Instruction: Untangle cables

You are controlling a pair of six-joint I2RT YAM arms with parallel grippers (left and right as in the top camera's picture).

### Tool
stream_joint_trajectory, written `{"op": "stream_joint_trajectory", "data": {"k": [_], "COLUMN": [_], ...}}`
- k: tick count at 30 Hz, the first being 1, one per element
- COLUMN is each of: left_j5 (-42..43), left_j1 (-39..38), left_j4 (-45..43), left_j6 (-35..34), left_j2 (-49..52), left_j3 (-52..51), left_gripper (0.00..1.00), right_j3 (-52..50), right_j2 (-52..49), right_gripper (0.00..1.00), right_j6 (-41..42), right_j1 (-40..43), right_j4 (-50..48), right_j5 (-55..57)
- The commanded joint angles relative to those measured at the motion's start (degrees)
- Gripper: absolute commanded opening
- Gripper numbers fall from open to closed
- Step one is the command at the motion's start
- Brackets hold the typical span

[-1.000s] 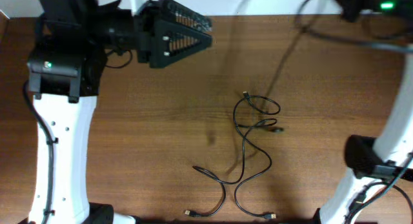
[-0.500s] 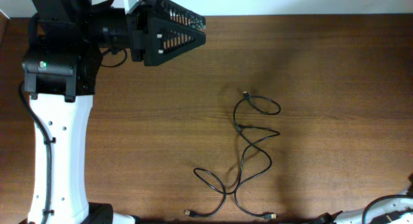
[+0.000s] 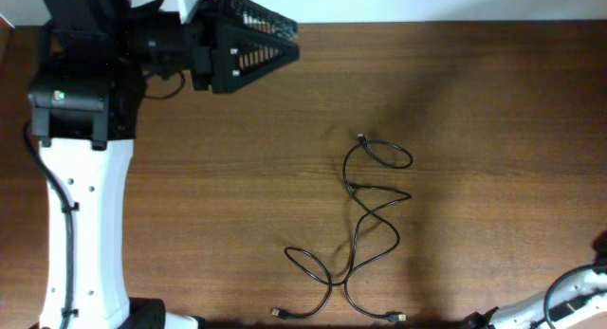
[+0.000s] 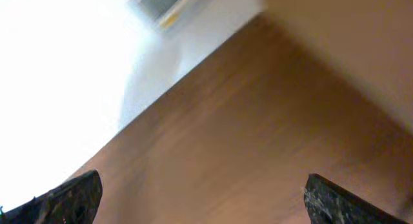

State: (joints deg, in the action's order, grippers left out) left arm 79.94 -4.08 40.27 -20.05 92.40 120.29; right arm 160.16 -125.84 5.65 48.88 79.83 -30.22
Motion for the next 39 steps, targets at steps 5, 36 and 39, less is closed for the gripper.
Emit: {"op": "stream_joint_trajectory", "data": {"k": [5, 36, 39], "left_j5": [-45.53, -46.31, -46.31], "left_j1": [5.73, 5.73, 5.73], "left_j4": [24.81, 39.54, 39.47], "left_j6": [15.23, 23.37, 23.37], "left_j2": [-0.24, -0.26, -0.26], "left_j3": [0.11, 0.13, 0.13], "left_gripper": [0.91, 1.0, 0.99], "right_j3": [0.24, -60.08, -62.36], "right_j2": [0.7, 16.55, 16.5], "right_gripper": [0.99, 1.0, 0.82], "right_j6": [-8.13, -41.51, -49.05], "right_j1": [-21.81, -68.28, -66.38], "right_j4": [9.73, -0.46, -8.94], "right_j5": [-0.66, 21.51, 21.99]}}
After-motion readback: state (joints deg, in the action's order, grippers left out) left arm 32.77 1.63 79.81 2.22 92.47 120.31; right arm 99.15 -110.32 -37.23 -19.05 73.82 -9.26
